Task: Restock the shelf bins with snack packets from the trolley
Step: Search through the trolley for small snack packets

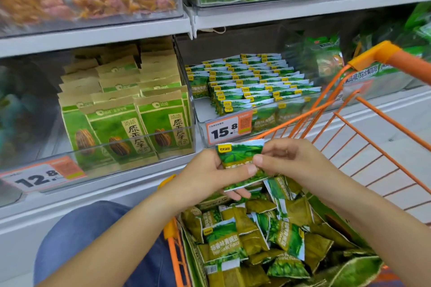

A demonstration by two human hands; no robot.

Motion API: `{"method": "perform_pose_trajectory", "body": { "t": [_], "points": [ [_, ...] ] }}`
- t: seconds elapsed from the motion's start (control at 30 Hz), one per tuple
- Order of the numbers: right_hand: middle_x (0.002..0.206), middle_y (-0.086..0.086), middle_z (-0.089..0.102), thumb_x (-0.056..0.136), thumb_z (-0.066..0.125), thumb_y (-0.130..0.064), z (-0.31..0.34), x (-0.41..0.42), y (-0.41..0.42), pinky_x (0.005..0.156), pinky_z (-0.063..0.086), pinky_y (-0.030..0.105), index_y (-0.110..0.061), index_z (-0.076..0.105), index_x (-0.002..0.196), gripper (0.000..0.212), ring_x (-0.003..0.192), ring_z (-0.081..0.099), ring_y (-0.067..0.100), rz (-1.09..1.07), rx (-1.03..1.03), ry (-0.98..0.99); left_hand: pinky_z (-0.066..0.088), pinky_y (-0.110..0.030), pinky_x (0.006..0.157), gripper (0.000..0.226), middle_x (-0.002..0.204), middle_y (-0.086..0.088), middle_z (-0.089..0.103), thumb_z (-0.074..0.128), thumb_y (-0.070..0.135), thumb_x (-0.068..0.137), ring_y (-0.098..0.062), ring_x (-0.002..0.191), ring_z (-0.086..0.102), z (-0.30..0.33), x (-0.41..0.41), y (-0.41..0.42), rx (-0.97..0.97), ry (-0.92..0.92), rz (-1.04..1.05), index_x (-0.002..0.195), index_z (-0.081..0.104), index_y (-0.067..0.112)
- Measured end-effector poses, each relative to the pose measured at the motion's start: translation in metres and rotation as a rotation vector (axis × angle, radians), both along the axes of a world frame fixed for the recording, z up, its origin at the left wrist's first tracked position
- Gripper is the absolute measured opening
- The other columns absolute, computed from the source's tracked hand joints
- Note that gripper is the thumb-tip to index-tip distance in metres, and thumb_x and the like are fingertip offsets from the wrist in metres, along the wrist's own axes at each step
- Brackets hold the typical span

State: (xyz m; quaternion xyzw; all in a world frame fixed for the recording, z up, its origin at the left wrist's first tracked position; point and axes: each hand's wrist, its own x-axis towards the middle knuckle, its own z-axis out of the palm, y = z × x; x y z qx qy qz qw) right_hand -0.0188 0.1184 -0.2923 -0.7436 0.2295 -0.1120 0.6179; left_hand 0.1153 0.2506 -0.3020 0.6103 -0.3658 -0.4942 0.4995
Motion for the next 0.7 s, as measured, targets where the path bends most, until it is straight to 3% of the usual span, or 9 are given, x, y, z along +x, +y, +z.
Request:
{"method": "perform_pose_trajectory", "body": {
  "t": [0.13, 0.2, 0.3, 0.4, 0.5, 0.6, 0.7],
  "points": [
    [0.052, 0.001, 0.048, 0.068, 0.072, -0.044, 0.0, 0.008, 0.006, 0.063, 0.044, 0.03, -0.018, 0.056, 0.052, 0.034, 0.055, 0.049, 0.014, -0.016, -0.121, 0.034, 0.055, -0.021, 0.054, 0.007, 0.06, 0.002, 0.069, 0.066, 0.011, 0.086, -0.013, 0.053, 0.068, 0.0, 0.002, 0.003, 0.032, -0.082, -0.06, 0.092, 0.064, 0.015],
    [0.058, 0.012, 0.057, 0.072, 0.075, -0.036, 0.003, 0.01, 0.004, 0.064, 0.051, 0.034, -0.006, 0.065, 0.065, 0.032, 0.058, 0.056, 0.018, 0.005, -0.103, 0.069, 0.052, -0.018, 0.05, 0.01, 0.054, 0.003, 0.067, 0.066, 0.008, 0.087, -0.009, 0.048, 0.064, 0.0, 0.002, 0.003, 0.039, -0.092, -0.075, 0.093, 0.062, 0.015],
    [0.062, 0.003, 0.068, 0.078, 0.074, -0.01, 0.012, 0.012, -0.003, 0.058, 0.049, 0.017, -0.005, 0.075, 0.087, 0.01, 0.058, 0.061, 0.007, 0.073, -0.003, 0.073, 0.053, -0.018, 0.052, 0.011, 0.057, 0.001, 0.068, 0.068, 0.009, 0.086, -0.009, 0.051, 0.065, -0.002, 0.002, 0.001, 0.079, -0.087, -0.069, 0.093, 0.061, 0.015],
    [0.051, -0.008, 0.061, 0.077, 0.076, -0.011, 0.017, 0.017, -0.011, 0.051, 0.04, 0.014, -0.015, 0.075, 0.082, 0.006, 0.046, 0.05, -0.001, 0.062, -0.15, 0.043, 0.055, -0.026, 0.067, 0.024, 0.078, 0.0, 0.071, 0.078, 0.027, 0.078, -0.013, 0.071, 0.068, 0.001, 0.004, -0.004, 0.045, -0.111, -0.027, 0.098, 0.065, 0.021],
    [0.061, -0.001, 0.063, 0.073, 0.081, -0.02, 0.023, 0.025, -0.025, 0.055, 0.04, 0.021, -0.021, 0.075, 0.084, 0.012, 0.05, 0.049, 0.001, 0.034, -0.332, 0.004, 0.048, -0.027, 0.068, 0.03, 0.078, -0.001, 0.068, 0.083, 0.033, 0.071, -0.009, 0.07, 0.061, 0.019, 0.015, -0.012, -0.02, -0.385, 0.1, 0.094, 0.068, 0.019],
    [0.063, -0.011, 0.063, 0.075, 0.079, -0.027, 0.029, 0.034, -0.034, 0.057, 0.046, 0.022, -0.026, 0.073, 0.087, 0.013, 0.054, 0.056, 0.002, 0.037, -0.319, -0.104, 0.036, -0.023, 0.056, 0.026, 0.066, 0.009, 0.06, 0.08, 0.038, 0.073, 0.001, 0.055, 0.047, 0.051, 0.025, -0.025, 0.02, -0.866, 0.062, 0.091, 0.07, 0.023],
    [0.082, -0.014, 0.068, 0.088, 0.059, -0.051, 0.013, 0.04, -0.053, 0.069, 0.05, 0.025, -0.03, 0.068, 0.096, 0.024, 0.075, 0.063, 0.003, -0.143, -0.57, -0.159, 0.042, -0.03, 0.07, 0.033, 0.093, 0.006, 0.07, 0.072, 0.044, 0.079, -0.014, 0.085, 0.061, 0.074, 0.04, -0.047, 0.089, -1.322, 0.16, 0.106, 0.068, 0.026]
  ]
}}
